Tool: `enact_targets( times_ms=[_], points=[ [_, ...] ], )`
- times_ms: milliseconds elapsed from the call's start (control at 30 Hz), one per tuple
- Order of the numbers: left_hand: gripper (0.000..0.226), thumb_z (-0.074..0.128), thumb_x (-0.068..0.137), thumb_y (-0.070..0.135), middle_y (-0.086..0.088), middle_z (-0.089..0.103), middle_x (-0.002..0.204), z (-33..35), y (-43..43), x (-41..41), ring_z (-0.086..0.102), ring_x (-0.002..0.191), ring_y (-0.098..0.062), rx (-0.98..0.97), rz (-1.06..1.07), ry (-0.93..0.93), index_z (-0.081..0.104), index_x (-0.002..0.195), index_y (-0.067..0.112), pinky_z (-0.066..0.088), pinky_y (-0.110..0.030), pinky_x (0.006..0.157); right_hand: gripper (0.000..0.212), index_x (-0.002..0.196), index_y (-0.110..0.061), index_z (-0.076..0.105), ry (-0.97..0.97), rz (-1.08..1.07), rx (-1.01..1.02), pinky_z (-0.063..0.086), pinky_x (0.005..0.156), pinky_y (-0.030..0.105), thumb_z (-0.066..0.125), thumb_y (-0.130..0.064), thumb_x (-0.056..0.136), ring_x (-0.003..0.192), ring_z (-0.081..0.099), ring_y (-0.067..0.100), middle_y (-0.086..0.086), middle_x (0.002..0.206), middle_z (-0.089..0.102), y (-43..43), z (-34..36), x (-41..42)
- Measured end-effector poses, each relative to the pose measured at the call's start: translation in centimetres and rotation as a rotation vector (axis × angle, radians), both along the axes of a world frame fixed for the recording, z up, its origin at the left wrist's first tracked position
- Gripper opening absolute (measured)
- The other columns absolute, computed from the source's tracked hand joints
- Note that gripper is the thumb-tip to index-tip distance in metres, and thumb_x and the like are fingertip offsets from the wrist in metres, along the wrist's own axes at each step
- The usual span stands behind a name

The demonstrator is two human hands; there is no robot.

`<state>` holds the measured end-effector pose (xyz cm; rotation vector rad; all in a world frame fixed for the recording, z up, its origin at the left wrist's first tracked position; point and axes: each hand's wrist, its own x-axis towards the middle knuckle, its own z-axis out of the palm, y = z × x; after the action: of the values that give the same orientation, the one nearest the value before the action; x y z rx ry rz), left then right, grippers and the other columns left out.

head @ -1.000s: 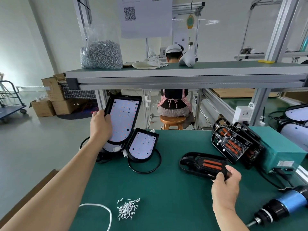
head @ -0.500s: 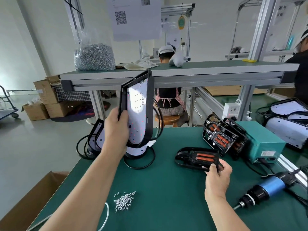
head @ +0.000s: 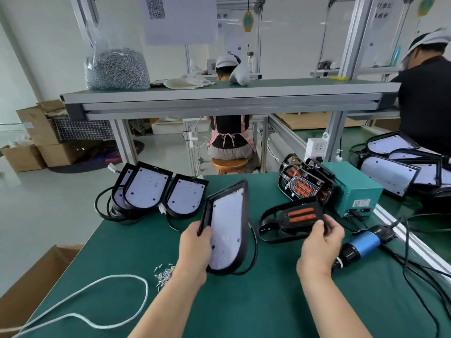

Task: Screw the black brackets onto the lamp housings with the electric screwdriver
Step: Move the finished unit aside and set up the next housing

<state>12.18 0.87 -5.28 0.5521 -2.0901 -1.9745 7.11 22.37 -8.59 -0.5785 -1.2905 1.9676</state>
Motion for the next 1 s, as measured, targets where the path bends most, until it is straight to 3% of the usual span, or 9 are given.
enact_targets(
  times_ms=[100, 300, 400, 500, 533, 667, 833, 900, 1000],
  points=[
    [0.012, 0.045, 0.096, 0.007, 0.000, 0.052, 0.072, -1.7, 1.1, 0.7, 0.039, 0.059, -0.017, -0.127, 0.050, -0.023, 0.055, 0.091, 0.011, 0.035, -0.022, 0.048, 0.016, 0.117, -0.015, 0.053, 0.104, -0.070, -0.002, 0.045, 0.076, 0.004, 0.046, -0.008, 0.105, 0.078, 0.059, -0.017, -0.003, 0.106, 0.060, 1.1, 1.8, 0.6],
    [0.023, 0.048, 0.091, 0.008, -0.001, 0.061, 0.097, -2.9, 2.4, 1.6, 0.053, 0.078, -0.018, -0.207, 0.013, -0.157, 0.053, 0.112, 0.013, 0.039, -0.031, 0.062, 0.008, 0.102, -0.021, 0.056, 0.239, -0.160, -0.014, 0.048, 0.080, 0.015, 0.050, -0.016, 0.104, 0.080, 0.059, -0.004, -0.005, 0.099, 0.061, 2.5, 5.9, 1.6],
    [0.011, 0.050, 0.090, 0.019, 0.000, 0.059, 0.090, -2.5, 3.0, 2.2, 0.052, 0.072, -0.017, -0.248, -0.065, -0.234, 0.049, 0.100, 0.014, 0.038, -0.031, 0.058, 0.011, 0.096, -0.027, 0.059, 0.227, -0.035, -0.060, 0.052, 0.074, 0.021, 0.053, -0.020, 0.103, 0.080, 0.062, 0.004, -0.008, 0.095, 0.065, 2.3, 7.0, 2.0],
    [0.018, 0.051, 0.094, 0.031, 0.000, 0.060, 0.091, -2.7, 3.4, 2.6, 0.053, 0.075, -0.015, -0.282, -0.099, -0.243, 0.049, 0.097, 0.013, 0.037, -0.031, 0.059, 0.011, 0.098, -0.022, 0.063, 0.084, 0.220, -0.011, 0.053, 0.053, 0.020, 0.055, -0.023, 0.105, 0.065, 0.066, 0.004, -0.004, 0.087, 0.069, 0.8, 7.0, 1.9],
    [0.022, 0.051, 0.095, 0.033, 0.000, 0.061, 0.095, -2.9, 3.5, 2.6, 0.055, 0.081, -0.018, -0.278, -0.093, -0.234, 0.050, 0.101, 0.012, 0.039, -0.032, 0.063, 0.012, 0.097, -0.020, 0.064, 0.019, 0.296, 0.030, 0.054, 0.052, 0.021, 0.055, -0.022, 0.105, 0.066, 0.067, 0.008, -0.002, 0.087, 0.070, 0.1, 6.6, 1.9],
    [0.026, 0.048, 0.099, 0.033, -0.001, 0.060, 0.113, -3.4, 3.6, 2.9, 0.056, 0.105, -0.024, -0.217, -0.026, -0.190, 0.052, 0.116, 0.014, 0.042, -0.037, 0.083, 0.009, 0.100, -0.023, 0.068, -0.185, 0.495, 0.250, 0.055, 0.082, 0.039, 0.059, -0.022, 0.102, 0.092, 0.066, 0.022, 0.002, 0.101, 0.069, -2.1, 4.5, 2.2],
    [0.023, 0.045, 0.100, 0.028, 0.003, 0.060, 0.113, -3.5, 4.1, 3.1, 0.055, 0.106, -0.022, -0.134, 0.037, -0.137, 0.052, 0.121, 0.020, 0.043, -0.040, 0.095, 0.010, 0.099, -0.027, 0.065, -0.180, 0.509, 0.691, 0.041, 0.074, 0.010, 0.057, -0.023, 0.102, 0.090, 0.059, -0.003, -0.014, 0.095, 0.066, -2.9, 3.0, 2.9],
    [0.021, 0.044, 0.101, 0.028, 0.005, 0.061, 0.107, -3.4, 4.2, 3.2, 0.056, 0.100, -0.020, -0.110, 0.065, -0.104, 0.052, 0.119, 0.020, 0.044, -0.038, 0.088, 0.007, 0.099, -0.027, 0.064, -0.197, 0.517, 0.866, 0.039, 0.070, 0.007, 0.057, -0.028, 0.101, 0.087, 0.058, -0.006, -0.016, 0.091, 0.066, -2.6, 3.1, 2.9],
    [0.017, 0.041, 0.102, 0.036, 0.010, 0.061, 0.096, -3.3, 4.3, 3.5, 0.056, 0.088, -0.006, -0.059, 0.091, -0.068, 0.052, 0.109, 0.025, 0.040, -0.032, 0.073, 0.013, 0.109, -0.027, 0.065, -0.237, 0.574, 1.042, 0.042, 0.078, 0.022, 0.061, -0.035, 0.099, 0.093, 0.059, 0.007, -0.011, 0.100, 0.064, -2.2, 3.0, 2.6]
  ],
)
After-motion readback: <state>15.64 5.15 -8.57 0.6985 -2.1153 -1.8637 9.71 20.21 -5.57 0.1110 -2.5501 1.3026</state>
